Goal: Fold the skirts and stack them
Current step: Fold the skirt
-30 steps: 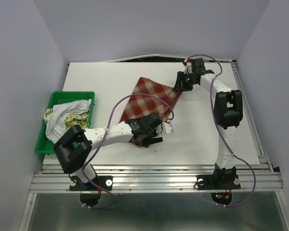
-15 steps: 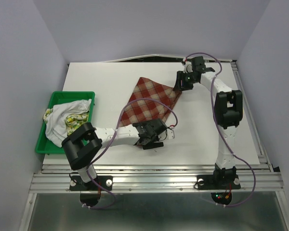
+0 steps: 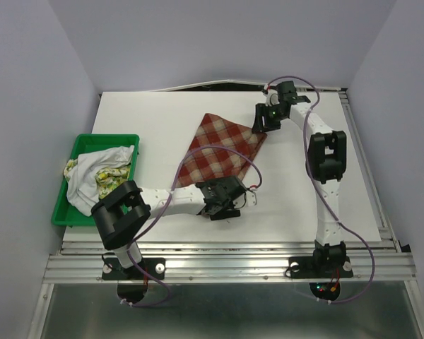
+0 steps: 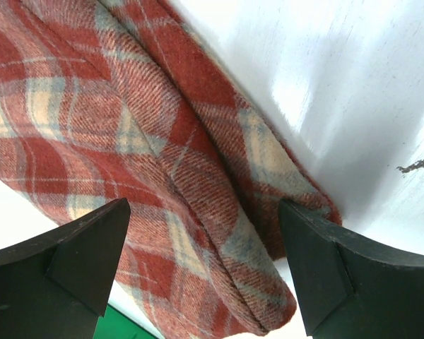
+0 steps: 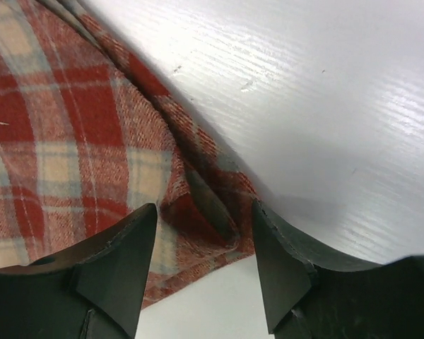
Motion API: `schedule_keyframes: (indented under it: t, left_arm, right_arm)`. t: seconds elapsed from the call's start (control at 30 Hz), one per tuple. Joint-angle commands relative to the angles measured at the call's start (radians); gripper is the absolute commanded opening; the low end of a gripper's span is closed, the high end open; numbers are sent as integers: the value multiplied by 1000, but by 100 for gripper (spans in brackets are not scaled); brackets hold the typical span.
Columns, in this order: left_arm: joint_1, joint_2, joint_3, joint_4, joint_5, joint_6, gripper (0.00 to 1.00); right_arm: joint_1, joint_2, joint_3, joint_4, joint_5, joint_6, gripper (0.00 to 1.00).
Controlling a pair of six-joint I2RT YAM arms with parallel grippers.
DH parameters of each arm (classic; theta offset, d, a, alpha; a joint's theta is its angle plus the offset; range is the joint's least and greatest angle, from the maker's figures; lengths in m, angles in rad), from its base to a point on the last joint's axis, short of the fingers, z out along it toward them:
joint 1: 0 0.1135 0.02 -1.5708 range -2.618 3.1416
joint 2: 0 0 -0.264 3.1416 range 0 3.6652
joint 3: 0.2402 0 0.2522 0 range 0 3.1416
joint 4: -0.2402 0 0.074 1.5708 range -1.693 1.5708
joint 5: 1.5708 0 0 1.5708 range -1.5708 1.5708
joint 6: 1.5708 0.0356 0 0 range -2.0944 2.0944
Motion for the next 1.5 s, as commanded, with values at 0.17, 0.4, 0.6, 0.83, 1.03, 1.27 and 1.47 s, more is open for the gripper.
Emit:
schedule_keyframes:
  t: [0.17,0.4,0.6,0.83,1.03,1.27,1.47]
  left_arm:
    - [-20,10,-25,16,-11,-8,98]
    - [-28,13,-42,17,-16,-3,98]
    - [-48,6,-65,22,-22,0,98]
    - [-50,9,-72,17,0,-9,98]
    - [-51,13,-71,16,1,-9,98]
    - [-51,9,-60,13,0,-11,98]
    - [-48,-126,21,-36,95,-17,98]
  right_arm:
    - [4,4,50,-39,-26,-53,28]
    - [4,-15,59,-20,25,-61,1]
    - [4,-9,82,13,80,-79,1]
    - [-5,5,145,12,112,-87,1]
    - [-14,-16,127,12,122,-107,1]
    - [-14,6,128,-25,91,-118,11]
    - [-14,-15,81,-57,68,-132,41]
